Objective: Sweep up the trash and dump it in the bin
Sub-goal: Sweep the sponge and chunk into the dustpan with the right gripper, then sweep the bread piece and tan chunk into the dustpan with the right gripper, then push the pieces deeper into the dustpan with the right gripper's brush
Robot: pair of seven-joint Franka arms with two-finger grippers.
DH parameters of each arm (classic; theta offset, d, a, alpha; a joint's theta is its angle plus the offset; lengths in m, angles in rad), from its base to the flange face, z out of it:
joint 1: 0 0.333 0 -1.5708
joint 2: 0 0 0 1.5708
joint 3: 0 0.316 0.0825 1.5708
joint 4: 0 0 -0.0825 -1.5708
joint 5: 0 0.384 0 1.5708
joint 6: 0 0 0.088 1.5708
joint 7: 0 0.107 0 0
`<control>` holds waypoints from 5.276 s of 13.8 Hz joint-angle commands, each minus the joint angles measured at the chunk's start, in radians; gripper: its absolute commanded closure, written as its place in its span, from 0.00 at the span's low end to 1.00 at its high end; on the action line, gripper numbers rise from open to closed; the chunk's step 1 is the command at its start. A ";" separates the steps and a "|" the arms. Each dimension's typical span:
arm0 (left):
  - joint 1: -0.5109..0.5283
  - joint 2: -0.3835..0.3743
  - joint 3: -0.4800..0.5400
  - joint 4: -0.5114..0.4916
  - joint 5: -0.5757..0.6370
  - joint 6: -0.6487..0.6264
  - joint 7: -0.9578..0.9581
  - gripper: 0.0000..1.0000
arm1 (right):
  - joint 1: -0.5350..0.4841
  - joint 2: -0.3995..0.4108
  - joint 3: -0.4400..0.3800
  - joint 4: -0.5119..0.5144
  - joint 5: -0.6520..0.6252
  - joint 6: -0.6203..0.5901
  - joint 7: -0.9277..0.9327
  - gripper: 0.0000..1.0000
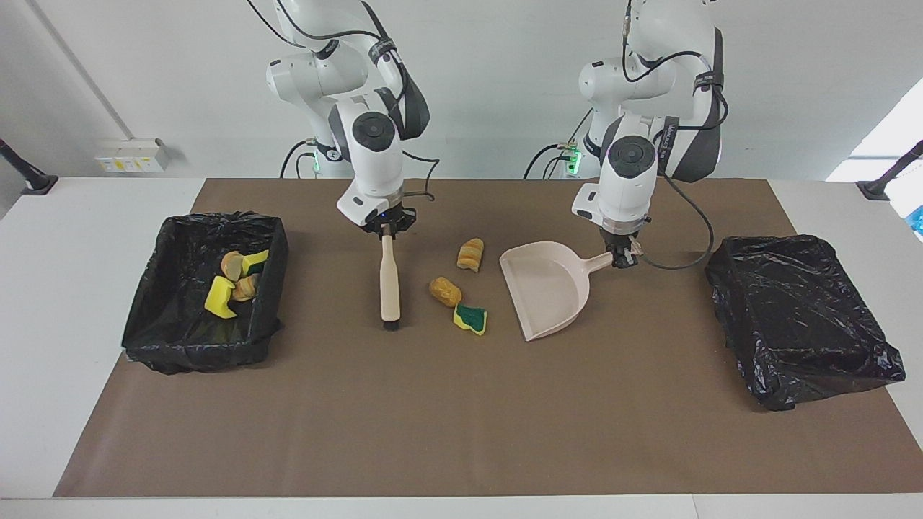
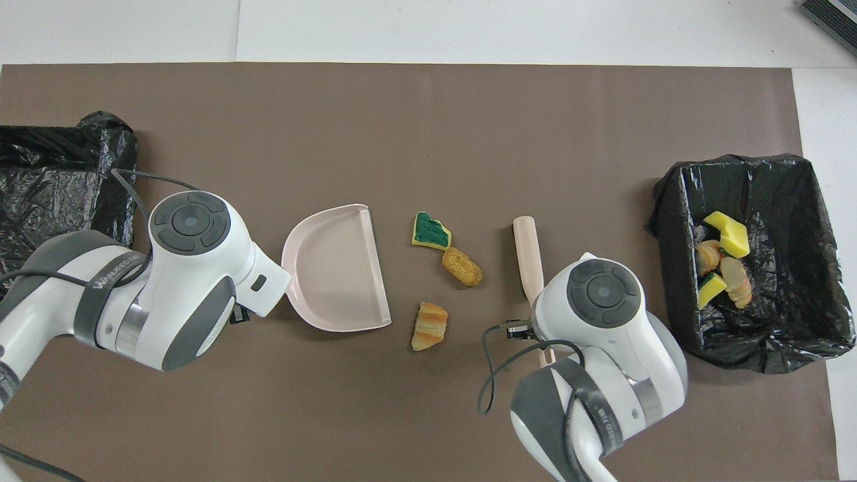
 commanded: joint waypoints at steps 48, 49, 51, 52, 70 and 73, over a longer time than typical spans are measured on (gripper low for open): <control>-0.009 -0.025 0.002 -0.035 0.011 0.027 -0.052 1.00 | 0.273 0.265 0.044 0.307 0.446 0.102 0.058 1.00; -0.004 -0.026 0.004 -0.036 0.009 0.025 -0.051 1.00 | 0.271 0.281 0.044 0.350 0.514 0.092 0.010 1.00; 0.002 -0.026 0.002 -0.044 0.008 0.025 -0.046 1.00 | 0.271 0.297 0.042 0.390 0.530 0.084 0.010 1.00; 0.003 -0.026 0.004 -0.044 0.003 0.025 -0.045 1.00 | 0.268 0.292 0.041 0.381 0.521 0.081 0.010 1.00; 0.080 -0.020 0.007 -0.045 -0.144 0.104 -0.038 1.00 | 0.157 0.380 0.070 0.516 0.102 -0.048 -0.257 1.00; 0.078 -0.020 0.007 -0.045 -0.144 0.102 -0.037 1.00 | 0.171 0.380 0.110 0.515 0.251 0.047 -0.256 1.00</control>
